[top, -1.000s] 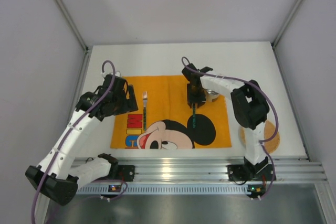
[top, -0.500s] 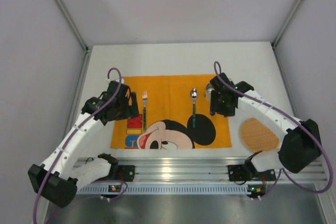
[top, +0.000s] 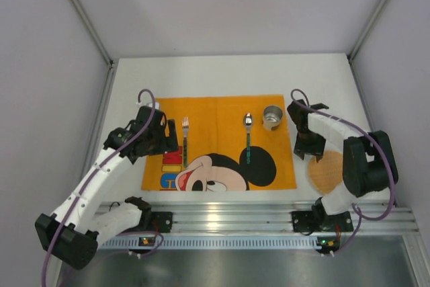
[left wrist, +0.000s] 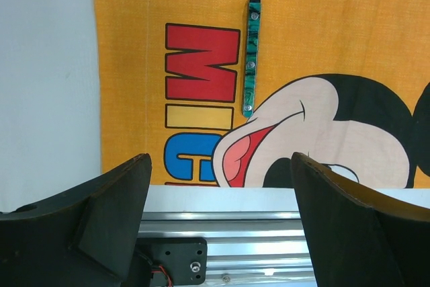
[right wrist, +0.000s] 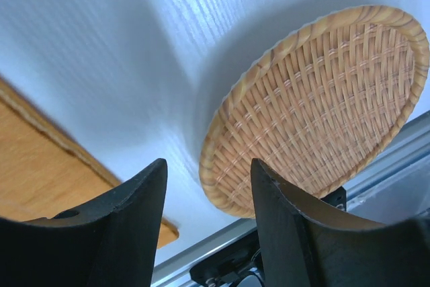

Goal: Set the dinner table for one person

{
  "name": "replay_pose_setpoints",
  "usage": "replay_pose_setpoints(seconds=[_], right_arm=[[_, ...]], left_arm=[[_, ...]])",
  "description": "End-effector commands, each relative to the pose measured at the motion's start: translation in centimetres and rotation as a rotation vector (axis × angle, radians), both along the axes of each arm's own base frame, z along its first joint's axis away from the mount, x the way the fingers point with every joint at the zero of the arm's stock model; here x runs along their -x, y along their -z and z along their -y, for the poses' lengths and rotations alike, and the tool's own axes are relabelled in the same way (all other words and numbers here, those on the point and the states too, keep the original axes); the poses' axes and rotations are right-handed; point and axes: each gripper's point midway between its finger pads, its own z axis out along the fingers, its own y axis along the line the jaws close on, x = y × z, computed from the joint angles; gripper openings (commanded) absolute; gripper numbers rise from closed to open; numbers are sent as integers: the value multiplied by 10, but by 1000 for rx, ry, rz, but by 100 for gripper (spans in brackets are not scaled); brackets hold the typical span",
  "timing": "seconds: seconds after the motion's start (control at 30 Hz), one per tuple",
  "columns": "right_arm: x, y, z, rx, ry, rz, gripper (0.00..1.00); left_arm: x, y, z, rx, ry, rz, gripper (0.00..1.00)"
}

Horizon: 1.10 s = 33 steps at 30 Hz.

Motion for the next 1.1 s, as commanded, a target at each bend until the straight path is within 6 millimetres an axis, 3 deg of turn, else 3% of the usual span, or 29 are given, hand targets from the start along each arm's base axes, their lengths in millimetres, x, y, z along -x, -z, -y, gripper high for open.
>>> replay_pose_setpoints(seconds=[0.0, 0.13, 0.3, 0.4, 0.53, 0.67, 0.73, 0.9, 1.07], right_arm=[[-7, 0, 16, 103, 9, -10, 53], [-2, 10, 25, 159, 9, -51, 49], [1, 17, 27, 173, 19, -71, 37], [4, 25, 26, 170, 28, -92, 37], [4, 38, 21, 147, 38, -121, 24], [4, 45, 19, 149, 41, -140, 0], [3, 45, 19, 147, 46, -135, 0], [-13, 20, 16, 130, 37, -56, 0], [-32, -35, 14, 110, 38, 73, 0]], left_arm=[[-4, -9, 2, 26, 14, 62, 90], [2, -13, -2, 29, 2, 77, 90], [3, -16, -4, 28, -3, 91, 91], [3, -16, -5, 21, -3, 87, 91], [5, -19, -9, 5, -7, 86, 90], [6, -21, -9, 1, 3, 87, 90], [6, -22, -9, 0, 2, 87, 90], [8, -21, -10, 2, 3, 83, 90], [9, -20, -9, 5, 6, 82, 90]])
